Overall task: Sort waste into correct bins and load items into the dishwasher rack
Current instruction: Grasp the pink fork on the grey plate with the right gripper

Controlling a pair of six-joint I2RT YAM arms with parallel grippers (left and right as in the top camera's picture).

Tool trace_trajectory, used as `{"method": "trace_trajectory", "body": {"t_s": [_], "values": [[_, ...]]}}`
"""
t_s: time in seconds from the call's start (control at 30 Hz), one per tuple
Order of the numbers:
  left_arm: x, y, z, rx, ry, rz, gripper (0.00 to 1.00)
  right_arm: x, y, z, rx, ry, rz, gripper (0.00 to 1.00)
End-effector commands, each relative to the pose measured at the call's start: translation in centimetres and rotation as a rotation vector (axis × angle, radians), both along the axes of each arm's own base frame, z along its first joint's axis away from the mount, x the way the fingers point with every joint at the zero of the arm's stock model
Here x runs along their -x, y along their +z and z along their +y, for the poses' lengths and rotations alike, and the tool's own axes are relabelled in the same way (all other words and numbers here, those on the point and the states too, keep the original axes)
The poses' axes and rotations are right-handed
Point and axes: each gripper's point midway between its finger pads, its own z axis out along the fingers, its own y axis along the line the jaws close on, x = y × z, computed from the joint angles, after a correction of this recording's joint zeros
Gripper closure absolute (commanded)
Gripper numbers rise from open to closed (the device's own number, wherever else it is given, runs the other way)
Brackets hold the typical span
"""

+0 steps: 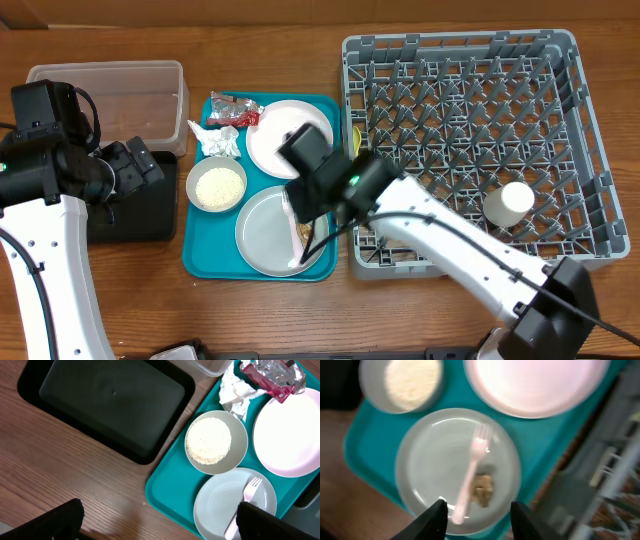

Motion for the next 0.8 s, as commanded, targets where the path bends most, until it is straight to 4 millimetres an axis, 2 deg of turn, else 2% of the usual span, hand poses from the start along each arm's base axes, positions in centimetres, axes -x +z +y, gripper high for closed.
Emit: {"method": "trace_trajectory", "body": {"t_s": [0.0, 0.13, 0.27, 0.7, 0.77], "values": [[-0.1, 0.3, 0.4, -0.009, 0.014, -0.009, 0.00, 1.0, -2.7, 1.9, 0.008, -0.012, 0.046, 0.60], [-0.1, 0.3, 0.4, -0.010, 0.014, -0.010, 0.00, 1.8, -6.2, 3.2, 0.048, 0.016, 0.105, 0.67], [-0.1, 0.3, 0.4, -0.010, 0.014, -0.009, 0.00, 2.2, -8.9, 3.7, 0.072, 0.017, 0.165, 0.70], [-0.1, 0.3, 0.4, -0.010, 0.014, -0.009, 0.00, 1.2, -13.5, 4.6, 0.097, 0.012, 0.182, 0.70], [-0.1, 0.3, 0.4, -0.010, 0.014, -0.010, 0.00, 1.1, -13.8, 4.5, 0.101, 0.006, 0.185, 0.65]]}}
